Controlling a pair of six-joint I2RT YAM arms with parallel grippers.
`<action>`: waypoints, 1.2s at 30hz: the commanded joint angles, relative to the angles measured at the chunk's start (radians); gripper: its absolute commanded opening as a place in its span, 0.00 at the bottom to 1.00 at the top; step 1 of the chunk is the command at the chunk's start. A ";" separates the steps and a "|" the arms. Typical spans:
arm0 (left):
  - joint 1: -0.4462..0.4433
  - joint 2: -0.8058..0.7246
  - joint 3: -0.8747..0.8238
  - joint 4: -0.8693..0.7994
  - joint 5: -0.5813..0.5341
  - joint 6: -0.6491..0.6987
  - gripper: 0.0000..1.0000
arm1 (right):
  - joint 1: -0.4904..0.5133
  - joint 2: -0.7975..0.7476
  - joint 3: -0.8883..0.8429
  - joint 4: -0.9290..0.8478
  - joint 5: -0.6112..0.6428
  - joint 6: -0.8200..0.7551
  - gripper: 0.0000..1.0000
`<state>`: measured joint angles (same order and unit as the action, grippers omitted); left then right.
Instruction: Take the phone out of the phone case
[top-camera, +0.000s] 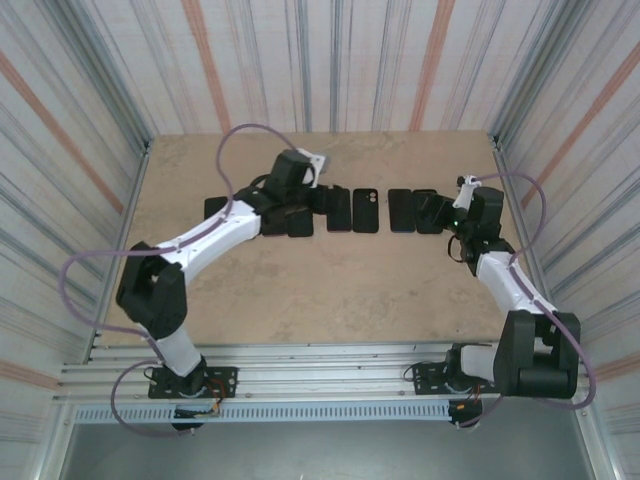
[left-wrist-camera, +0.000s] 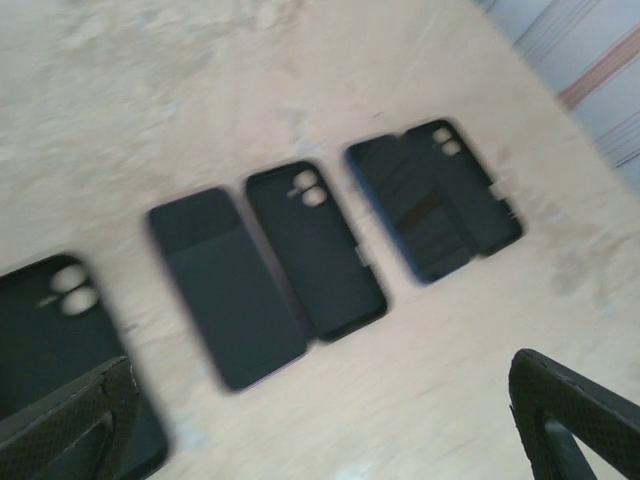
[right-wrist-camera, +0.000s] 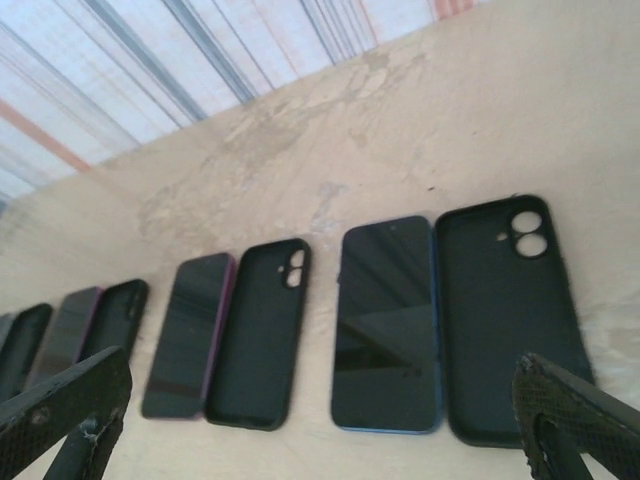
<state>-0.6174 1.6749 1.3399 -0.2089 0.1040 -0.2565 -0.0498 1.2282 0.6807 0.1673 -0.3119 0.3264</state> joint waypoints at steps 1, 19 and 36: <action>0.065 -0.099 -0.129 0.014 -0.025 0.154 0.99 | 0.005 -0.015 -0.035 -0.037 0.117 -0.151 0.99; 0.433 -0.430 -0.743 0.452 -0.117 0.205 0.99 | -0.023 0.236 -0.237 0.509 0.182 -0.250 0.99; 0.482 -0.336 -0.887 0.736 -0.064 0.398 0.99 | -0.025 0.317 -0.291 0.672 0.174 -0.250 0.99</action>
<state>-0.1390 1.3010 0.4488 0.3946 0.0013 0.0772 -0.0772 1.5337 0.4046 0.8047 -0.1310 0.0944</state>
